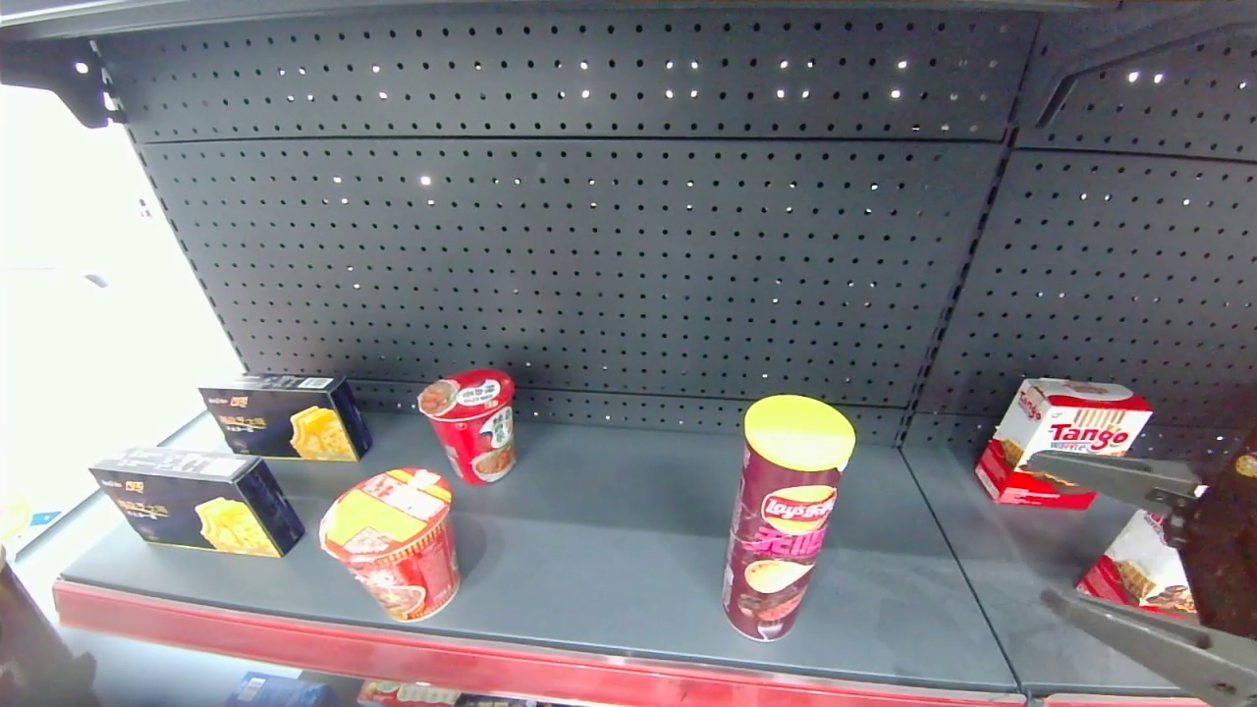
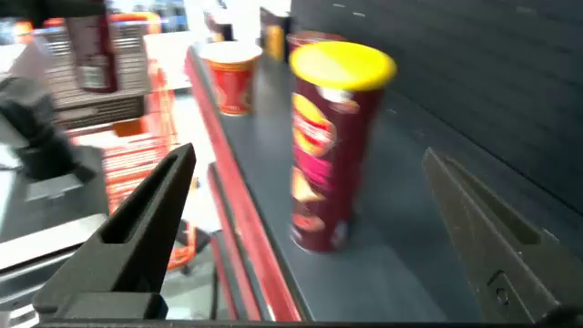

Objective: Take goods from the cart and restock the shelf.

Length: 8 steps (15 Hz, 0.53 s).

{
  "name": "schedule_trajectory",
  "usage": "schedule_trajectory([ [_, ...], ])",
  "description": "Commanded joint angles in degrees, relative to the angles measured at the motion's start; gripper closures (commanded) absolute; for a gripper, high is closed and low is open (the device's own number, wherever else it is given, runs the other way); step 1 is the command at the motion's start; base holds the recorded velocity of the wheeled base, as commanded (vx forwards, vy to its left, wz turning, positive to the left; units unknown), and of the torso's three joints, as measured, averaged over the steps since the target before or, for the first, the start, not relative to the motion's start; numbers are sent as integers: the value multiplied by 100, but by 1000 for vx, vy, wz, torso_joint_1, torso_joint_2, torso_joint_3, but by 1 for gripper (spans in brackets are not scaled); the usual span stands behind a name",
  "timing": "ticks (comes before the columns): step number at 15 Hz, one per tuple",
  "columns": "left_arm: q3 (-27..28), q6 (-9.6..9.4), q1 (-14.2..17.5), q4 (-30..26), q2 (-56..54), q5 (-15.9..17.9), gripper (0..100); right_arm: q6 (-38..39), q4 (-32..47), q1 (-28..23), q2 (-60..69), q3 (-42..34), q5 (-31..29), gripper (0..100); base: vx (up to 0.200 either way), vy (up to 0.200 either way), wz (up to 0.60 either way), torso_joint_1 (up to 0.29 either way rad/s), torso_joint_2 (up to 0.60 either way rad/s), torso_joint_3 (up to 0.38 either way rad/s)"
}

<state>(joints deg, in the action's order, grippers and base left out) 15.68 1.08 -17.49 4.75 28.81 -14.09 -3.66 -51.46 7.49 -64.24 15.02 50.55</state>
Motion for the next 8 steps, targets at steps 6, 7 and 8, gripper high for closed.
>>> schedule_trajectory([
  [6,93,-3,9,8,-103,-6,100,102,329,-713,1678,-825,-1478,0,0,0,0,0,0,0],
  [7,102,-3,9,8,-103,-6,100,181,338,-749,1854,-948,-1733,0,0,0,0,0,0,0],
  [8,85,-3,9,8,-103,-6,100,251,558,-801,2144,-1089,-2261,0,0,0,0,0,0,0],
])
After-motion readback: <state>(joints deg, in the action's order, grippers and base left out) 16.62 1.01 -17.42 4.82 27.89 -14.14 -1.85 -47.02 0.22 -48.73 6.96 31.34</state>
